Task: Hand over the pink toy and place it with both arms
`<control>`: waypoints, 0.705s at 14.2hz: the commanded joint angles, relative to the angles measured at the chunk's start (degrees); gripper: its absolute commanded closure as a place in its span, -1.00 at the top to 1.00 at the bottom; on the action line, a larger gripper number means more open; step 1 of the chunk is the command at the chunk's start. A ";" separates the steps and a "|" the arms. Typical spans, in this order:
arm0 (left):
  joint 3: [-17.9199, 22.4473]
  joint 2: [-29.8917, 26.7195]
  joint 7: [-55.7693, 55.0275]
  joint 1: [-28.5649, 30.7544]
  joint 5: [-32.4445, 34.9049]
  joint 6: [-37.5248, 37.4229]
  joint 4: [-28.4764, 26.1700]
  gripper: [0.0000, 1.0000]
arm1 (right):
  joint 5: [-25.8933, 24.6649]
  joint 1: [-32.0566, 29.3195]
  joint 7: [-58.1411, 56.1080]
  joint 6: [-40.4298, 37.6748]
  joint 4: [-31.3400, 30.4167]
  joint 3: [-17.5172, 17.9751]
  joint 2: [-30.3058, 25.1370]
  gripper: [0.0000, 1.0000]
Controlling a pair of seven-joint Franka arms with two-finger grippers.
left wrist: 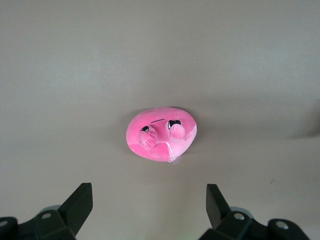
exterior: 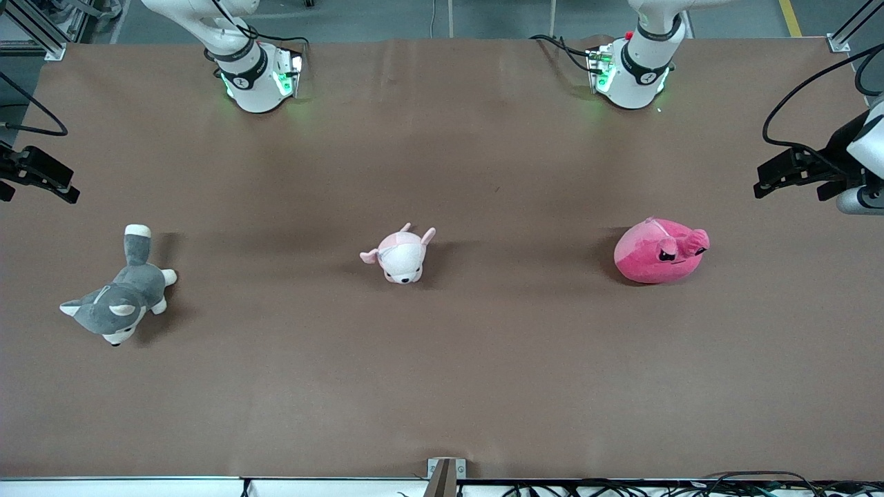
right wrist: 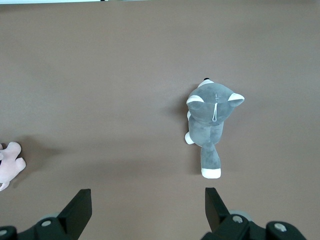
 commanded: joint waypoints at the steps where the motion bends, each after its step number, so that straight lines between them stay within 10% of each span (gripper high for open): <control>1: -0.07 0.05 -0.16 0.17 0.01 -0.37 0.79 1.00 | -1.20 -0.28 -0.41 0.62 -1.75 0.22 -1.71 1.00; 10: 0.46 11.47 -0.51 2.63 0.53 7.86 -5.60 1.00 | -1.20 -0.19 -0.41 0.62 -1.66 0.22 -1.71 1.00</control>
